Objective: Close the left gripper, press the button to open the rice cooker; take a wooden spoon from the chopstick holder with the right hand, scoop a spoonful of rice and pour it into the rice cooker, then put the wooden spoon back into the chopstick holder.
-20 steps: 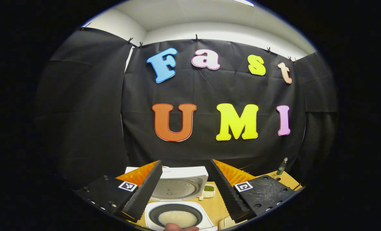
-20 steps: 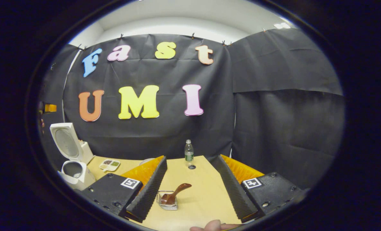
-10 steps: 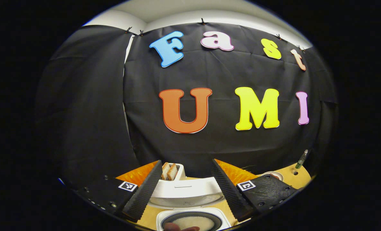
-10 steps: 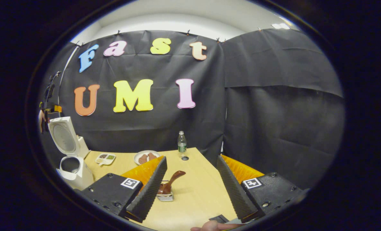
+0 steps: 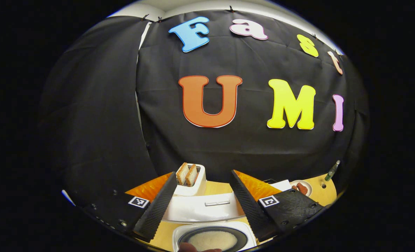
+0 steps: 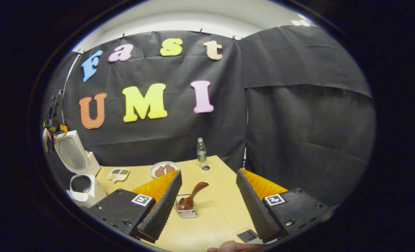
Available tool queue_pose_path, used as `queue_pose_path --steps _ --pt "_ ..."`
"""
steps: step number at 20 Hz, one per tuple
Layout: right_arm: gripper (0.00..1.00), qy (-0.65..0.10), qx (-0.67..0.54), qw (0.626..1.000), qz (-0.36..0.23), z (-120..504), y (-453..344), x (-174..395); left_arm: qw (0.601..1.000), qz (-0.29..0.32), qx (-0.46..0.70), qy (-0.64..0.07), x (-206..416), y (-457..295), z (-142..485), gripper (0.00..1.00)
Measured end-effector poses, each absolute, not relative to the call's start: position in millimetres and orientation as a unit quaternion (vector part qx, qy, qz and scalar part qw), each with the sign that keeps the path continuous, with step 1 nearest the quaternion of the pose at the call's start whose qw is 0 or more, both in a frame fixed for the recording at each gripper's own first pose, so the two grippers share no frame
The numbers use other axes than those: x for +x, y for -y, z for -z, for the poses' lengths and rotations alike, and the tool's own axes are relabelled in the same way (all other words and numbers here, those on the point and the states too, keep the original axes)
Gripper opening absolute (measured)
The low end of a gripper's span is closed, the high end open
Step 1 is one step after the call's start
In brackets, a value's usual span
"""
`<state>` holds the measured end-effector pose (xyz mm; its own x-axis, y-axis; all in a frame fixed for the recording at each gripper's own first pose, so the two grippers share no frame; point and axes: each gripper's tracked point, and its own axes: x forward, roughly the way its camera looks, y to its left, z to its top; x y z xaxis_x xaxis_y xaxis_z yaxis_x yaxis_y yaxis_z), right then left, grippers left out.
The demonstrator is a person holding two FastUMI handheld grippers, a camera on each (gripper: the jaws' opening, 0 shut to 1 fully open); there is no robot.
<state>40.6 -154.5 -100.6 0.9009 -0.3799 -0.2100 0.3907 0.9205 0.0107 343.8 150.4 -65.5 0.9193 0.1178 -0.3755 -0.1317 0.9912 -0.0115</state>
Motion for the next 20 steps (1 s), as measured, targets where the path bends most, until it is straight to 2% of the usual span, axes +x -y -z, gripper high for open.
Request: queue_pose_path --steps 8,15,20 --pt "1.00 -0.117 0.022 0.983 0.140 114 123 55 0.974 -0.050 -0.025 -0.221 286 -133 78 0.99" --pt "1.00 -0.125 0.025 0.987 0.097 117 95 65 0.942 -0.024 -0.072 -0.328 197 -101 150 0.96" --pt "0.99 -0.134 0.006 0.989 0.070 118 81 70 0.924 -0.022 -0.087 -0.371 160 -95 185 0.97"
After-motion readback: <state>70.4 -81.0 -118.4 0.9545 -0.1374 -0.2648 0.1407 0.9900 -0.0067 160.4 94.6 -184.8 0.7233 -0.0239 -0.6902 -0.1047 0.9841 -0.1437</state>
